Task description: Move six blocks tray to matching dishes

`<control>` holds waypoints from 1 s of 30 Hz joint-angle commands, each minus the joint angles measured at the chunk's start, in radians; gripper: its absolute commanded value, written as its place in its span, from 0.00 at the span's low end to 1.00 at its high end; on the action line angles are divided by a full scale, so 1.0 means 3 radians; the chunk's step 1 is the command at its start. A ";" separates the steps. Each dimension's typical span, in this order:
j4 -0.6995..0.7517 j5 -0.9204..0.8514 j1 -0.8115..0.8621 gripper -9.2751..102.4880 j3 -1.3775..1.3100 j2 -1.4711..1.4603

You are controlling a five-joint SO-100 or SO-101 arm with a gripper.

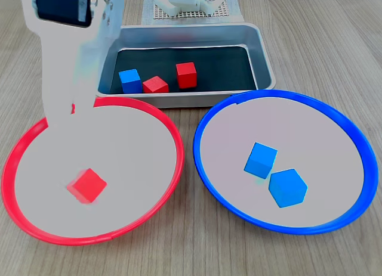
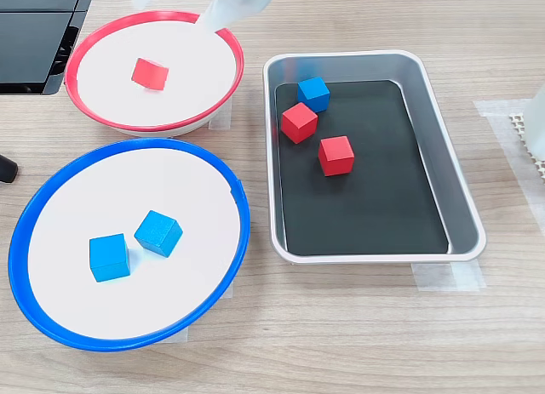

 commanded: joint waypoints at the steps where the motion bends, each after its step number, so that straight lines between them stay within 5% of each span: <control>1: 0.0235 -0.0107 -0.0005 0.15 -0.0097 0.0169; 7: 0.1948 -0.0470 -0.0251 0.08 0.0297 0.1104; 10: 0.2342 -0.0440 -0.0378 0.11 0.0849 0.1646; 13: 0.2275 -0.0026 -0.0470 0.21 0.1457 0.2035; 16: 0.2040 0.0128 -0.0603 0.20 0.1882 0.2219; 30: 0.1058 -0.0307 -0.0690 0.24 0.2035 0.1713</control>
